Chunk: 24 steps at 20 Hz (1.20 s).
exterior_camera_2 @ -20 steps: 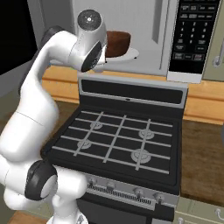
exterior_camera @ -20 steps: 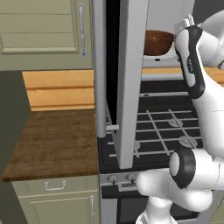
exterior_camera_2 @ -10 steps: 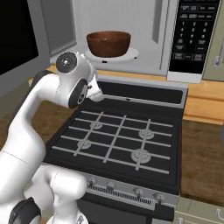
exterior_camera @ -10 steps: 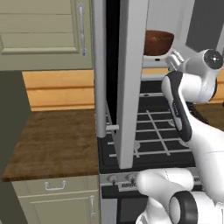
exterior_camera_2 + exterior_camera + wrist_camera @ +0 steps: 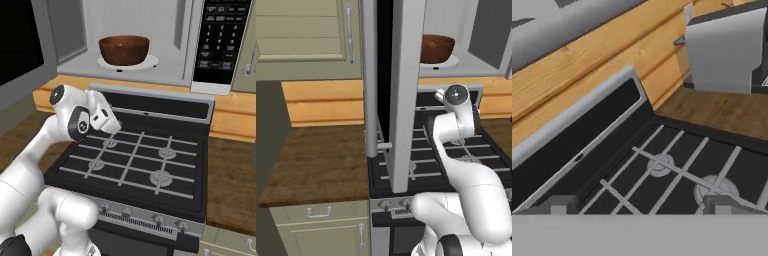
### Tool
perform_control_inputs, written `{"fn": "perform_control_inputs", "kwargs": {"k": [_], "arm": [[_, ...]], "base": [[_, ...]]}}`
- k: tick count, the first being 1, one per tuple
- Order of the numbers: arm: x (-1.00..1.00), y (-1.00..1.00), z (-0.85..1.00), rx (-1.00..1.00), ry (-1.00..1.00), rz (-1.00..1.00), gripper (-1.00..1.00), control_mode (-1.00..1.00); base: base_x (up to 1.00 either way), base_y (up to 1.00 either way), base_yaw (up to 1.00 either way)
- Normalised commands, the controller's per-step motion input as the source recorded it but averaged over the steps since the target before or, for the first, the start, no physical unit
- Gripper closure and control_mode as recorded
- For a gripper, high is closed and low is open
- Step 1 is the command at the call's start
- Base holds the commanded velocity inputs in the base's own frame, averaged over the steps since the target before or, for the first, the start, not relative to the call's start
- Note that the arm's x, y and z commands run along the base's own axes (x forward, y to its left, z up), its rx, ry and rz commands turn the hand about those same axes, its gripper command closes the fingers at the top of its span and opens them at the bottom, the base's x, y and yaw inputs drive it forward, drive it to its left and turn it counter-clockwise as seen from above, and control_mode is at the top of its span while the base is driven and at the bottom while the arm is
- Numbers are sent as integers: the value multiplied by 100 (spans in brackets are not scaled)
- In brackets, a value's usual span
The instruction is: Pick the garlic from the sink and place it in the bowl. Then pick the bowl and place it in the microwave. Then close the microwave door and press the start button.
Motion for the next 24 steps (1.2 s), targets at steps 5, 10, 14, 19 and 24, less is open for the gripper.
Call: {"fn": "perform_control_inputs", "kwargs": {"k": [5,10,14,19,24], "arm": [[7,0,-68,-38,22,-22,-100,-100],[8,5,-59,-42,9,-19,-100,-100],[0,34,-53,-43,0,-19,-100,-100],[-14,79,-15,-28,0,-16,-100,-100],[-19,100,1,-21,0,-8,-100,-100]], "base": [[0,0,0],[0,0,0],[0,0,0],[0,0,0],[0,0,0]]}}
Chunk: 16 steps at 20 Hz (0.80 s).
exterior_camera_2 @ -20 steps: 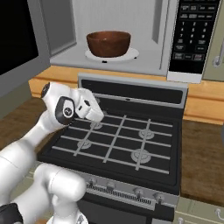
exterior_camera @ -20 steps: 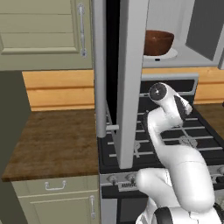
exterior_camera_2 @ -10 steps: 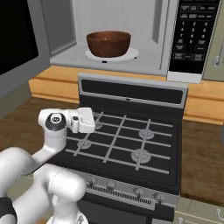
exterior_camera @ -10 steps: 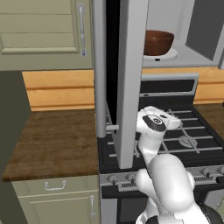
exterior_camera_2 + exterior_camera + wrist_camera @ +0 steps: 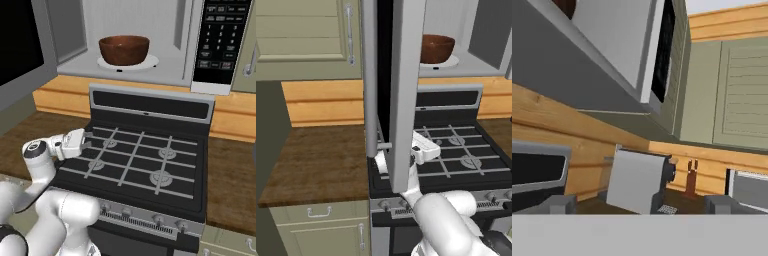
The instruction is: Pick the garlic from the sink and place it in the bowl. Then pick the bowl and place it in the microwave. Then close the microwave door and press the start button.
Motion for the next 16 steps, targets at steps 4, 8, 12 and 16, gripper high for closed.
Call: {"fn": "perform_control_inputs", "kwargs": {"k": [4,8,12,16], "arm": [[-2,100,0,-20,0,-4,-100,-100],[0,100,0,-14,0,-1,-100,-100],[-30,100,28,-7,-5,0,-100,-100],[-33,100,23,-1,-4,1,-100,-100]], "base": [[0,0,0],[0,0,0],[0,0,0],[0,0,0]]}}
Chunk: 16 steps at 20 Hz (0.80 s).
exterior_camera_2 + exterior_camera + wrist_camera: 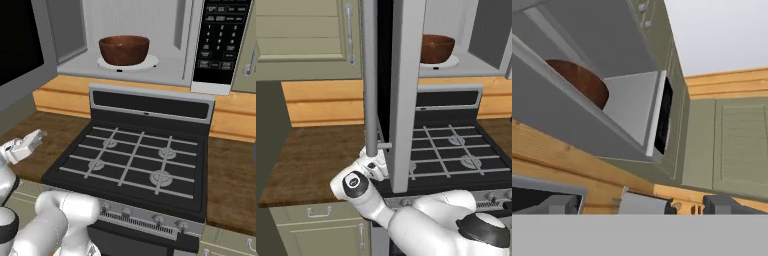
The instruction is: Pick the garlic from the sink and place it in the bowl. Then pick the bowl and place it in the microwave. Then close the microwave door and press the start button.
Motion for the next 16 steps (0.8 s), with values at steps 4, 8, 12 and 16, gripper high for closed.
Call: {"fn": "perform_control_inputs", "kwargs": {"k": [4,8,12,16], "arm": [[-32,93,22,0,-4,6,-100,-100],[-35,73,25,0,-21,8,-100,-100],[-38,40,40,0,-29,13,-100,-100],[-57,9,60,0,-30,13,-100,-100]], "base": [[0,0,0],[0,0,0],[0,0,0],[0,0,0]]}}
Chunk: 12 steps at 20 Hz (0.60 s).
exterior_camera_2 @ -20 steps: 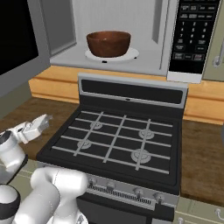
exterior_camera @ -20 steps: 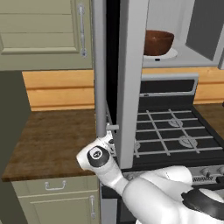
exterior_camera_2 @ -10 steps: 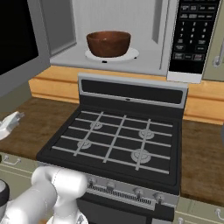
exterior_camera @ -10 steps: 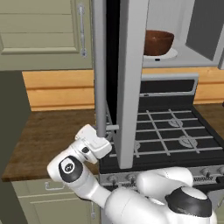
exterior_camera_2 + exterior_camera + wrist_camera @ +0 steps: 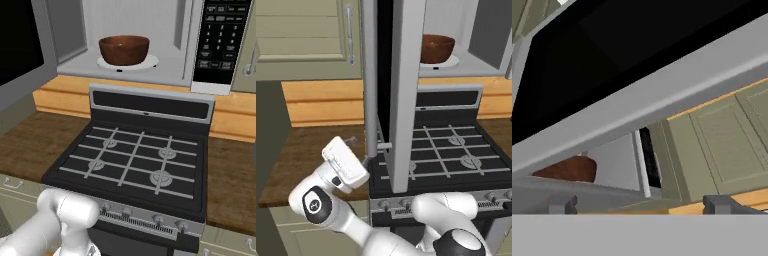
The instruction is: Pick the garlic from the sink and place it in the bowl. Then pick the bowl and place it in the microwave. Then close the microwave door and press the start button.
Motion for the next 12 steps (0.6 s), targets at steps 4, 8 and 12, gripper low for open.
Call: {"fn": "perform_control_inputs", "kwargs": {"k": [4,8,12], "arm": [[-52,4,73,0,-30,10,-100,-100],[-47,0,77,0,-30,8,-100,-100],[-47,0,64,0,-27,9,-100,-100]], "base": [[0,0,0],[0,0,0],[0,0,0]]}}
